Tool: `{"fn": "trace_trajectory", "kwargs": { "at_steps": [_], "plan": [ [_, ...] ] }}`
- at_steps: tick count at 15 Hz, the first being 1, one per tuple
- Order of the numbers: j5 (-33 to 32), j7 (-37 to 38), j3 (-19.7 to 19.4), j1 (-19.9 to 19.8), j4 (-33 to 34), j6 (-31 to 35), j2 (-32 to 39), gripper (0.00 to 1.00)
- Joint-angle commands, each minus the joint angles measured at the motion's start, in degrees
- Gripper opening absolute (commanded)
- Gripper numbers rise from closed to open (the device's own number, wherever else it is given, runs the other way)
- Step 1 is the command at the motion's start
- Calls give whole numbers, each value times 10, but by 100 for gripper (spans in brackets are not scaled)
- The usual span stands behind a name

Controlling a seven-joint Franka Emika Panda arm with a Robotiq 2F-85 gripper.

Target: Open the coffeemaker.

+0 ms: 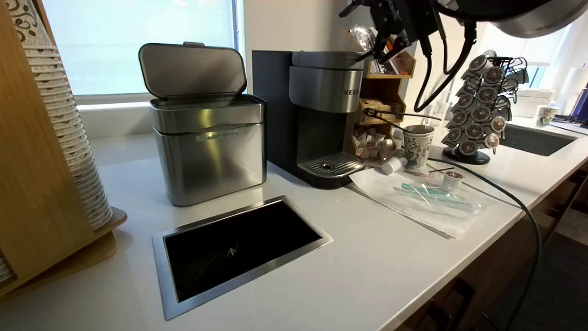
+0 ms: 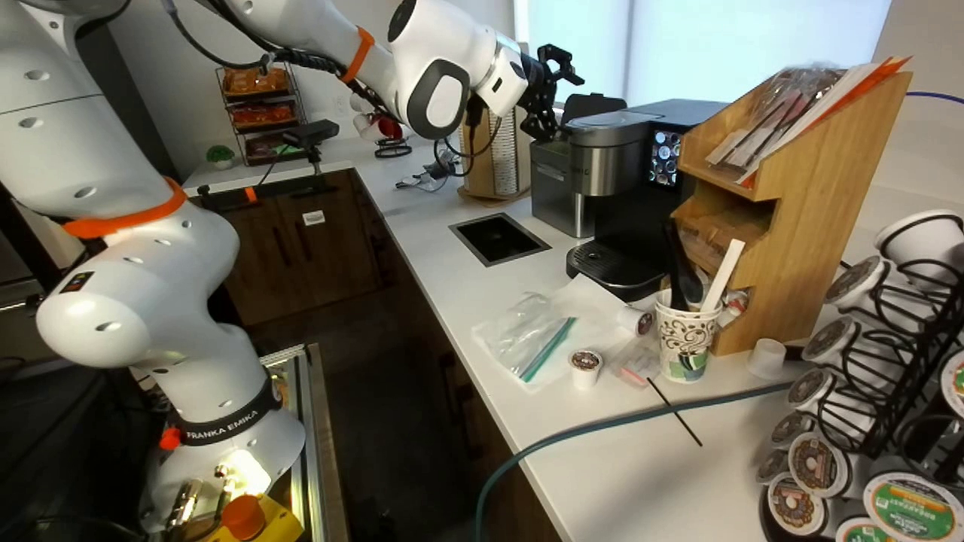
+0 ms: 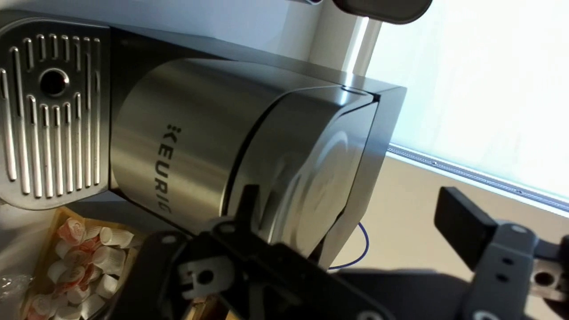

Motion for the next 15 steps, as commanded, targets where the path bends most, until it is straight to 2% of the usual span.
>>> {"fn": "trace_trajectory", "kwargs": {
  "at_steps": [1, 6, 11, 12, 13, 14, 15],
  "plan": [
    [3, -9, 25, -27, 12, 28, 6, 100],
    [0, -51, 51, -53, 34, 64, -2, 100],
    [3, -142, 78, -81, 101, 107, 5, 100],
    [13, -152, 84, -87, 101, 90, -6, 100],
    [17, -149, 82, -82, 89, 43, -29, 100],
    [39, -178, 98, -110, 66, -1, -63, 100],
    [36, -184, 105, -123, 46, -13, -78, 100]
  ]
}}
